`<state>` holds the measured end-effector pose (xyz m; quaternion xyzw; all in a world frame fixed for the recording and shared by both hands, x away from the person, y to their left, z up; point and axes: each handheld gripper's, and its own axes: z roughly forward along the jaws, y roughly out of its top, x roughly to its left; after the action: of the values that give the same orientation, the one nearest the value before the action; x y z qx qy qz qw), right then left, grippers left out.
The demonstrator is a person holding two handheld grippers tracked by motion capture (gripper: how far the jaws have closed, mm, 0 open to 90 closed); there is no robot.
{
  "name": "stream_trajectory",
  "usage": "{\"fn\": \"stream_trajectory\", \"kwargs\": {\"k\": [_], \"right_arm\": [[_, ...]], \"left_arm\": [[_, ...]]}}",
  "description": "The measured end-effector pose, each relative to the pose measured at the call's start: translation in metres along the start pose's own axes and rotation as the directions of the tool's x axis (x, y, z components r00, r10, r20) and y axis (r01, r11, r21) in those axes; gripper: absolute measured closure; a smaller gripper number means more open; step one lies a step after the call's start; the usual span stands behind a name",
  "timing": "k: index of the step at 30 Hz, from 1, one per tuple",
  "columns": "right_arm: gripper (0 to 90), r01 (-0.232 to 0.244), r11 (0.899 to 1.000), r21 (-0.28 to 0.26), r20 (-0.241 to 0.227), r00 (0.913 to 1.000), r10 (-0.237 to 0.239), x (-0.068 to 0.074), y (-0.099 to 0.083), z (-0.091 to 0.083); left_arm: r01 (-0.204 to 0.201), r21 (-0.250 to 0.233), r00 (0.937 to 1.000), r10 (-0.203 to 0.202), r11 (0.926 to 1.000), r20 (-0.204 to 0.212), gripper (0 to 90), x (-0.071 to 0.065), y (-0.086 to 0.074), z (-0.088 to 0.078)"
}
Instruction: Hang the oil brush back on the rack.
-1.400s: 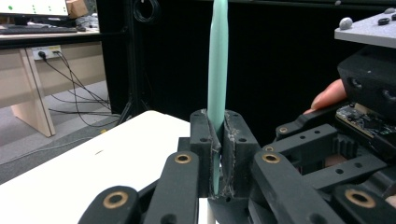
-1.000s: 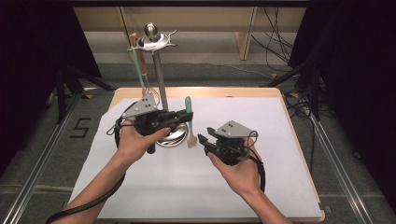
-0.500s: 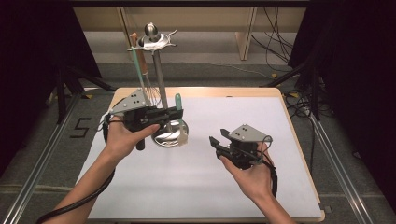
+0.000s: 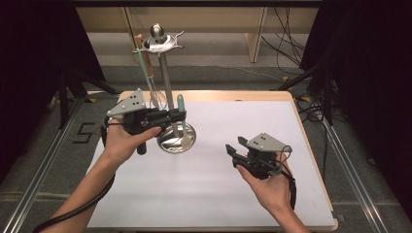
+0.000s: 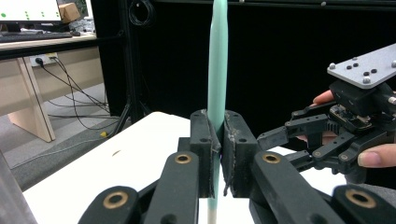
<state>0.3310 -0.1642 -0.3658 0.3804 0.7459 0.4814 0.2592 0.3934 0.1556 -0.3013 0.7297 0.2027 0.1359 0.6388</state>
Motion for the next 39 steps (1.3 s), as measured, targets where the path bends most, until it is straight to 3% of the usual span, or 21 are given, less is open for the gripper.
{"fn": "stream_trajectory", "kwargs": {"k": [1,2,3,4,6,7,9,10,12,14,15,19,23,26,28,30,31,32,36,38,39], "right_arm": [[52.5,-0.04,0.999,-0.009,0.005,0.9992,0.04,0.002,-0.002,0.0],[52.5,-0.042,0.999,-0.001,0.01,0.999,0.043,0.002,-0.002,-0.001],[52.6,-0.011,1.0,0.008,0.003,0.9999,0.011,-0.002,-0.003,-0.002],[52.6,-0.056,0.998,0.019,0.009,0.9984,0.056,0.001,-0.004,-0.004],[52.6,-0.008,1.0,-0.004,0.017,0.9998,0.008,-0.004,-0.006,-0.003],[52.6,-0.045,0.999,0.03,0.002,0.999,0.045,-0.002,-0.007,-0.005],[52.9,-0.022,0.999,0.026,0.003,0.9998,0.022,-0.005,-0.008,-0.005],[52.9,-0.048,0.998,0.039,0.01,0.9988,0.048,-0.005,-0.009,-0.007],[53.2,-0.021,0.999,0.028,0.019,0.9996,0.021,-0.008,-0.01,-0.007],[53.5,-0.027,0.999,0.033,0.014,0.9995,0.027,-0.009,-0.011,-0.008],[53.5,-0.065,0.997,0.035,0.027,0.9976,0.064,-0.007,-0.012,-0.009],[53.8,-0.026,0.999,0.028,0.041,0.9989,0.025,-0.013,-0.015,-0.01],[55.4,-0.06,0.998,0.037,0.044,0.9973,0.058,-0.014,-0.017,-0.013],[56.1,-0.037,0.999,0.022,0.055,0.9979,0.036,-0.016,-0.019,-0.014],[56.2,-0.091,0.996,0.016,0.056,0.9944,0.09,-0.013,-0.02,-0.014],[56.6,-0.083,0.996,0.04,0.051,0.9954,0.081,-0.014,-0.019,-0.017],[56.9,-0.046,0.999,0.024,0.056,0.9974,0.045,-0.017,-0.02,-0.016],[56.9,-0.087,0.996,0.01,0.067,0.994,0.086,-0.014,-0.021,-0.016],[57.2,-0.056,0.998,0.029,0.059,0.9968,0.054,-0.018,-0.022,-0.018],[57.2,-0.097,0.995,0.025,0.071,0.993,0.095,-0.016,-0.024,-0.019],[57.2,-0.08,0.996,0.035,0.068,0.9947,0.078,-0.018,-0.025,-0.019]], "left_arm": [[-0.001,-0.001,1.0,0.001,1.0,-0.002,83.2,0.0,0.0,-0.001],[-0.003,-0.003,1.0,0.003,1.0,-0.003,83.2,0.001,0.001,-0.001],[0.003,-0.003,1.0,-0.003,1.0,-0.007,83.2,0.001,0.001,-0.001],[-0.003,-0.004,1.0,0.003,1.0,-0.004,83.2,0.001,0.002,-0.002],[-0.008,-0.004,1.0,0.008,1.0,-0.003,83.2,0.002,0.003,-0.003],[-0.005,-0.008,1.0,0.005,1.0,-0.004,83.2,0.003,0.004,-0.003],[-0.009,-0.006,0.9999,0.009,0.9999,-0.008,83.2,0.004,0.006,-0.004],[-0.011,-0.005,0.9999,0.011,0.9999,-0.007,83.2,0.004,0.007,-0.004],[-0.012,-0.006,0.9999,0.012,0.9999,-0.009,83.2,0.005,0.009,-0.005],[-0.017,-0.005,0.9998,0.017,0.9998,-0.01,83.2,0.007,0.011,-0.006],[-0.016,-0.007,0.9998,0.016,0.9999,-0.013,83.2,0.007,0.012,-0.007],[-0.02,-0.007,0.9996,0.02,0.9998,-0.017,83.2,0.01,0.015,-0.008],[-0.03,-0.005,0.9993,0.03,0.9995,-0.023,83.3,0.012,0.018,-0.01],[-0.028,-0.008,0.9992,0.028,0.9996,-0.029,83.3,0.014,0.019,-0.011],[-0.03,-0.007,0.9991,0.03,0.9995,-0.031,83.3,0.015,0.021,-0.012],[-0.029,-0.007,0.9991,0.029,0.9995,-0.03,83.3,0.016,0.022,-0.012],[-0.031,-0.008,0.9991,0.031,0.9995,-0.029,83.3,0.017,0.023,-0.012],[-0.032,-0.008,0.9991,0.032,0.9995,-0.029,83.3,0.017,0.023,-0.013],[-0.033,-0.007,0.999,0.033,0.9994,-0.032,83.3,0.02,0.026,-0.014],[-0.036,-0.002,0.9987,0.036,0.9994,-0.035,83.3,0.021,0.028,-0.015],[-0.037,-0.006,0.9988,0.037,0.9993,-0.033,83.3,0.021,0.028,-0.015]]}}
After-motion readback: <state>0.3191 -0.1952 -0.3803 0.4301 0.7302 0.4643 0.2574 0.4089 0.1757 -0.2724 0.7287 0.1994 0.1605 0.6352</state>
